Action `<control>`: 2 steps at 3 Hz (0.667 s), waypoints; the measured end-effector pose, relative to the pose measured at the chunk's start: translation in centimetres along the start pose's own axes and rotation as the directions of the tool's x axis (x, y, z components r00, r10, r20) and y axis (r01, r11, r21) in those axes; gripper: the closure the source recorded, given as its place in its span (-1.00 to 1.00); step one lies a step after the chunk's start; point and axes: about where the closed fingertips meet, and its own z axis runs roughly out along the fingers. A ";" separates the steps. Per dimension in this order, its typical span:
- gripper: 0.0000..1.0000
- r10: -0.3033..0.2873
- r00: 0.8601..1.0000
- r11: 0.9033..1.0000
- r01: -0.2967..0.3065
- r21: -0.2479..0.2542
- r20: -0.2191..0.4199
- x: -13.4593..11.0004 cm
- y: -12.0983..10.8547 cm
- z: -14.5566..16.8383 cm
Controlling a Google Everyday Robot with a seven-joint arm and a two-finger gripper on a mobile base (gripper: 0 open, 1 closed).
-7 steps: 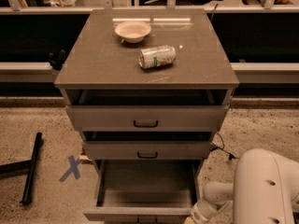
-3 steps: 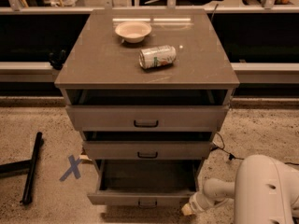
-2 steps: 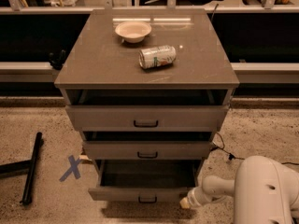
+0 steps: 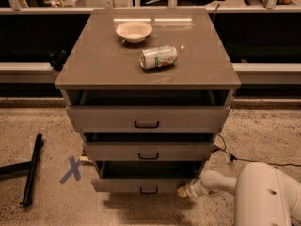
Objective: Close bottom drawer
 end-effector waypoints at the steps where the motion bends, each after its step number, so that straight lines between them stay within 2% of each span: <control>1: 1.00 0.026 0.998 1.000 -0.026 -0.010 0.055 -2.7 -0.6 0.5; 2: 1.00 0.040 0.996 0.999 -0.039 -0.016 0.081 -4.0 -0.9 0.8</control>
Offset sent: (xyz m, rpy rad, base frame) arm 0.0600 0.0060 0.0105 0.0729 -0.0689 -0.0857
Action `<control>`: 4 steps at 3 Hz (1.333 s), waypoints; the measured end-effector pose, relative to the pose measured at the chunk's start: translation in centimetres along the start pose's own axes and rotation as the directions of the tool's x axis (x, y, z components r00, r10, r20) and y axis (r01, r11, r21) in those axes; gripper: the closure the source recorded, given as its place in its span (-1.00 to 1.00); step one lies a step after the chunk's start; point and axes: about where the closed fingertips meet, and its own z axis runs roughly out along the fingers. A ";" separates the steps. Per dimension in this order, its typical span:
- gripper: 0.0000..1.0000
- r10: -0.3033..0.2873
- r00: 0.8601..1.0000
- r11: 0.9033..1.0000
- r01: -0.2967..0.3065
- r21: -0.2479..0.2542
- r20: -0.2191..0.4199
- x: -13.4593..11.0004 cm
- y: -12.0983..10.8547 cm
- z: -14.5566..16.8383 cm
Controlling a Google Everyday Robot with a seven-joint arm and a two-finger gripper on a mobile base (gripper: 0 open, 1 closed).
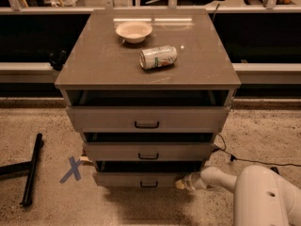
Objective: Close bottom drawer
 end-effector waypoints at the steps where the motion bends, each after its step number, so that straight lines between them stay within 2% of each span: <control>1: 1.00 0.012 1.000 1.000 -0.012 0.000 0.020 -1.1 -0.2 0.1; 4: 1.00 0.035 0.998 0.999 -0.035 0.005 0.048 -3.0 -0.8 -0.1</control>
Offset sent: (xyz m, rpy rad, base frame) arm 0.0387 -0.0060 0.0130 0.0205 -0.0350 -0.0624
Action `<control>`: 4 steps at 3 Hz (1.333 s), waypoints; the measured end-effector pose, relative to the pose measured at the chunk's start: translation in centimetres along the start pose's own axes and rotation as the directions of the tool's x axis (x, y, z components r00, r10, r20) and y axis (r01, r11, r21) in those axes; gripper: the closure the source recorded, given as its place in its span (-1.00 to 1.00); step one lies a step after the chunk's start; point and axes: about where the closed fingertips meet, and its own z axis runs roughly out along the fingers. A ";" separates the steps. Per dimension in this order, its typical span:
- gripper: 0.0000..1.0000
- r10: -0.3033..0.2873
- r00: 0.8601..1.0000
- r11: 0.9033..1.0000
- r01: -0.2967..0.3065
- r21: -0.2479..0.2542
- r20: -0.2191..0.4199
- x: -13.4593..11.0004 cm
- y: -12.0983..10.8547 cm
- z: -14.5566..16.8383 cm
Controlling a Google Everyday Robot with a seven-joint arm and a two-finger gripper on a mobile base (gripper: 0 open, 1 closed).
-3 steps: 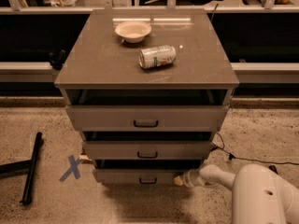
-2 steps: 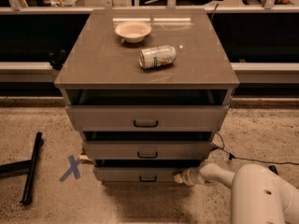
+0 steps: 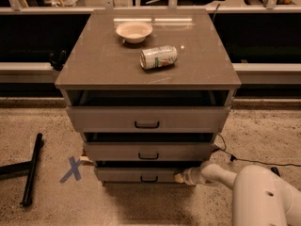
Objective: Close bottom drawer
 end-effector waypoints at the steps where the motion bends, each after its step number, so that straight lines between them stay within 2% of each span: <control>1: 1.00 -0.002 1.000 0.999 0.002 -0.034 -0.007 0.8 -0.1 -0.8; 2: 1.00 -0.020 0.999 0.994 0.024 -0.104 0.032 1.2 -1.2 -3.9; 3: 1.00 -0.103 0.995 0.985 0.100 -0.140 -0.013 3.1 -1.8 -8.9; 4: 1.00 -0.168 0.984 0.978 0.159 -0.132 -0.059 4.3 -0.8 -14.1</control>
Offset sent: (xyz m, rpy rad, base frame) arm -0.0924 -0.0727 0.0580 0.2554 0.0202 0.2821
